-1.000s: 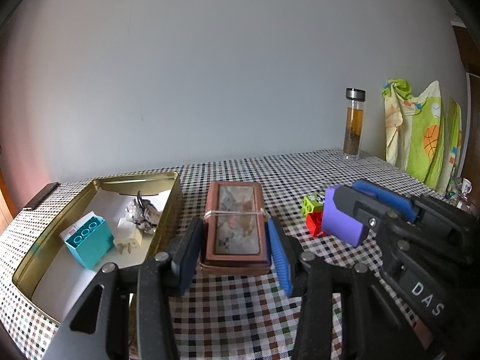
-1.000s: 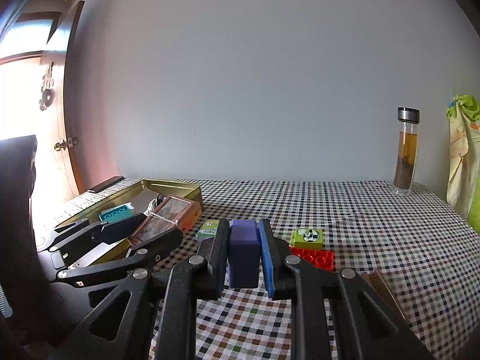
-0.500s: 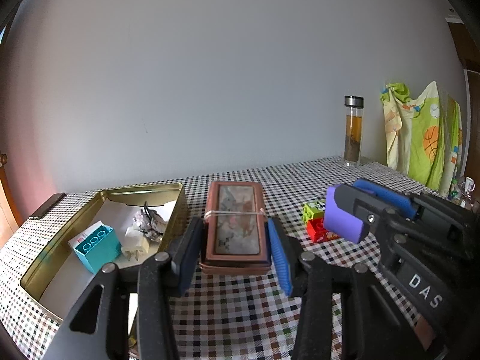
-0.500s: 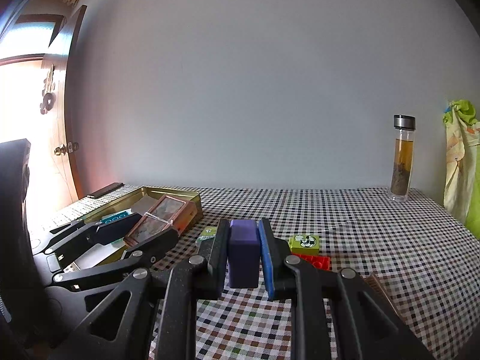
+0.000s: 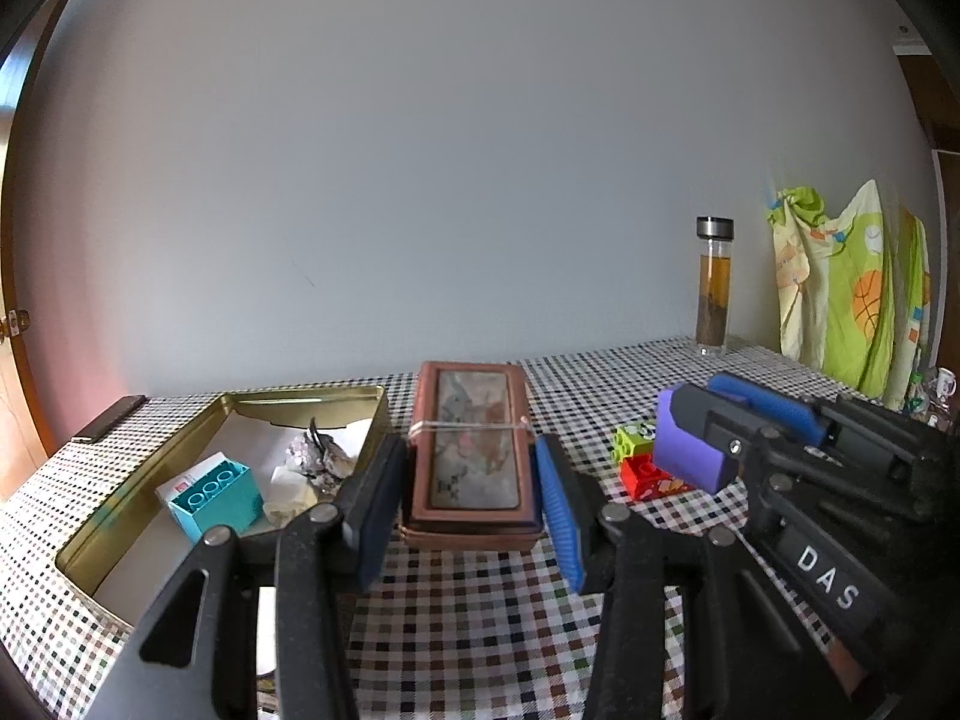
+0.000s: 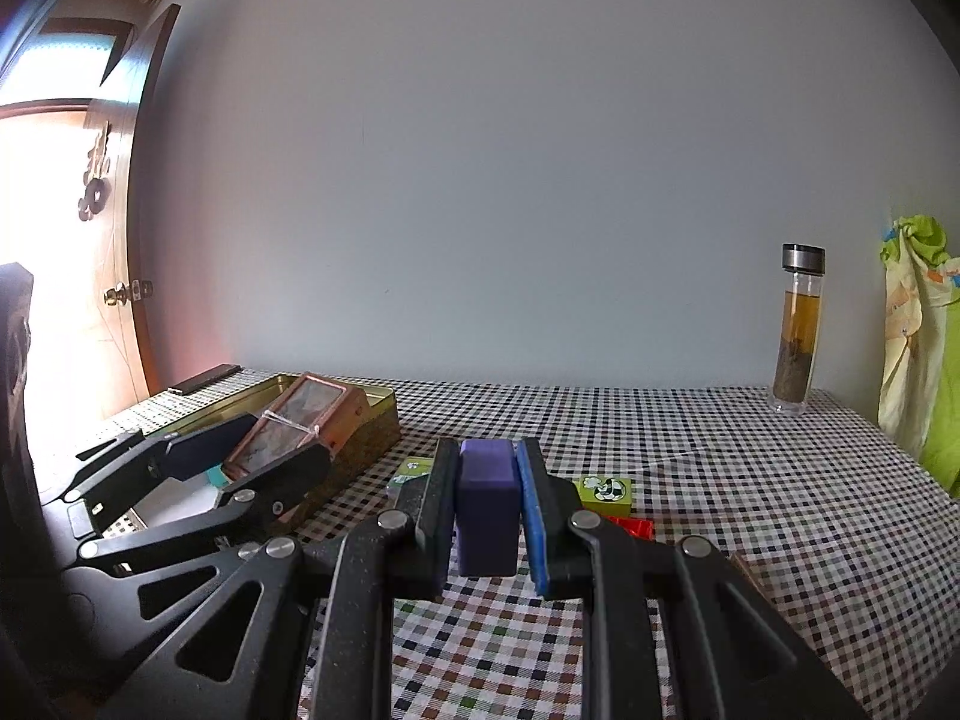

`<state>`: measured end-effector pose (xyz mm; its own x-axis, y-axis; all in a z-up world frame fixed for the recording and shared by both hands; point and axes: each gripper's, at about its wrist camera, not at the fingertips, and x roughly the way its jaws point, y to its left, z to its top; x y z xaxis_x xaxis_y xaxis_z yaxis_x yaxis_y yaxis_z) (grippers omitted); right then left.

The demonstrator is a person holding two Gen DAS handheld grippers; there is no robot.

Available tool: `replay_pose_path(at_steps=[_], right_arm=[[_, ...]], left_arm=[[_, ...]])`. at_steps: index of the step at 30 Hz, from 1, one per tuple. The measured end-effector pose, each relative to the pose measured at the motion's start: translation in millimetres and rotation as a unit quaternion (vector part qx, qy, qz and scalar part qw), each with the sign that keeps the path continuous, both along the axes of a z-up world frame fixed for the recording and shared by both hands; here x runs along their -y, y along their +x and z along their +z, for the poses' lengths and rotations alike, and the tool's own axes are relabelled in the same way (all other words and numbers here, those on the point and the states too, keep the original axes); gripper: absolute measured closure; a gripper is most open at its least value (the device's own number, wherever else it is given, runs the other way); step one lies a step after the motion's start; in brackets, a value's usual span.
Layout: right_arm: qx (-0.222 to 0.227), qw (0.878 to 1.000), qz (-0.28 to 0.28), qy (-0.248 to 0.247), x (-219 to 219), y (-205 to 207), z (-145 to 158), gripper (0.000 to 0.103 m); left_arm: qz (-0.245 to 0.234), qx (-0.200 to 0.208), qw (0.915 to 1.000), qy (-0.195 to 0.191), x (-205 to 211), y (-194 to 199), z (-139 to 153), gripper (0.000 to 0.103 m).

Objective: Organize rigid objects
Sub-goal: 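Carry the card case in the left tool while the right tool carries the purple block toward the tin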

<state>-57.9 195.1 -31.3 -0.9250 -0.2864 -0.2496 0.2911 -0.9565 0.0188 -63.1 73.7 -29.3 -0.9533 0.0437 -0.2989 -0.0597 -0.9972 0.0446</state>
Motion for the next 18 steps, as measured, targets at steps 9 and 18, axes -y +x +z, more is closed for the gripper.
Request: replay_pose_path(at_steps=[9, 18], right_arm=[[-0.004, 1.0, -0.005, -0.003, -1.3, 1.8, 1.5, 0.081], [0.001, 1.0, -0.006, -0.005, 6.0, 0.3, 1.4, 0.081]], left_arm=[[0.014, -0.003, 0.9998, 0.011, 6.4, 1.5, 0.8, 0.059], [0.021, -0.002, 0.9997, 0.012, 8.5, 0.5, 0.9, 0.059]])
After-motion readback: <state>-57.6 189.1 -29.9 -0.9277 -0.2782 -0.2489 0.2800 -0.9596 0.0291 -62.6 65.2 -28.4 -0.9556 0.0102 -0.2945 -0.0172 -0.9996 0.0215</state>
